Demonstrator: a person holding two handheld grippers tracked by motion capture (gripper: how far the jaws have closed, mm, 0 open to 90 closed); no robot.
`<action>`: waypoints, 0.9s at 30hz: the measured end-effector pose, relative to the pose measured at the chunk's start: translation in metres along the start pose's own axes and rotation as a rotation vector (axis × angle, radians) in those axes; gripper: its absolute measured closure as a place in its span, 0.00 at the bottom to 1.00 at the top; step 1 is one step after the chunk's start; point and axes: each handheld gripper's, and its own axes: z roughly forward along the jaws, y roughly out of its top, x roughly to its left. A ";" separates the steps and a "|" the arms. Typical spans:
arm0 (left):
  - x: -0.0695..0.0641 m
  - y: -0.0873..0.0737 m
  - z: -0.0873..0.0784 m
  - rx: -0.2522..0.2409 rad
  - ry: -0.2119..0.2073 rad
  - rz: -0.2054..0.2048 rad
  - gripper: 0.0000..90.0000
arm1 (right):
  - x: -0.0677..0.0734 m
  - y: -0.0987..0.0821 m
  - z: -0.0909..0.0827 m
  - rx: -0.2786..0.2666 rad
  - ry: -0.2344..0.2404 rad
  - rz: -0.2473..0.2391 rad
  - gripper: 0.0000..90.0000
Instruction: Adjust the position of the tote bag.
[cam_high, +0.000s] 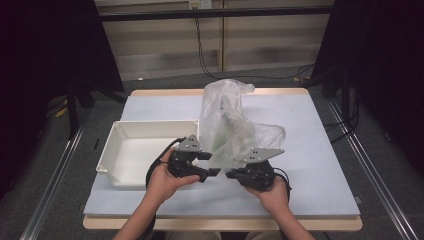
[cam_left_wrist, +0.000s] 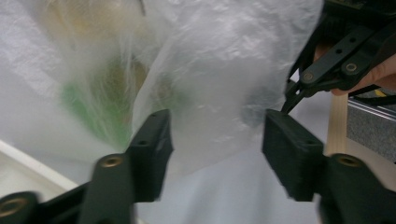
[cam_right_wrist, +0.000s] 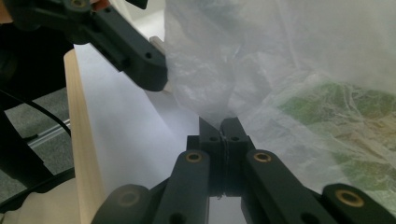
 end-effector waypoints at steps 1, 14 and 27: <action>0.000 0.000 0.000 -0.007 -0.002 0.004 0.50 | 0.000 0.000 0.000 0.000 0.000 0.000 1.00; 0.007 0.003 -0.002 0.043 -0.010 -0.041 1.00 | -0.004 -0.005 -0.008 -0.003 -0.027 0.013 0.75; -0.006 0.006 0.008 0.020 -0.003 0.020 0.40 | -0.008 -0.005 -0.010 -0.033 -0.015 0.005 1.00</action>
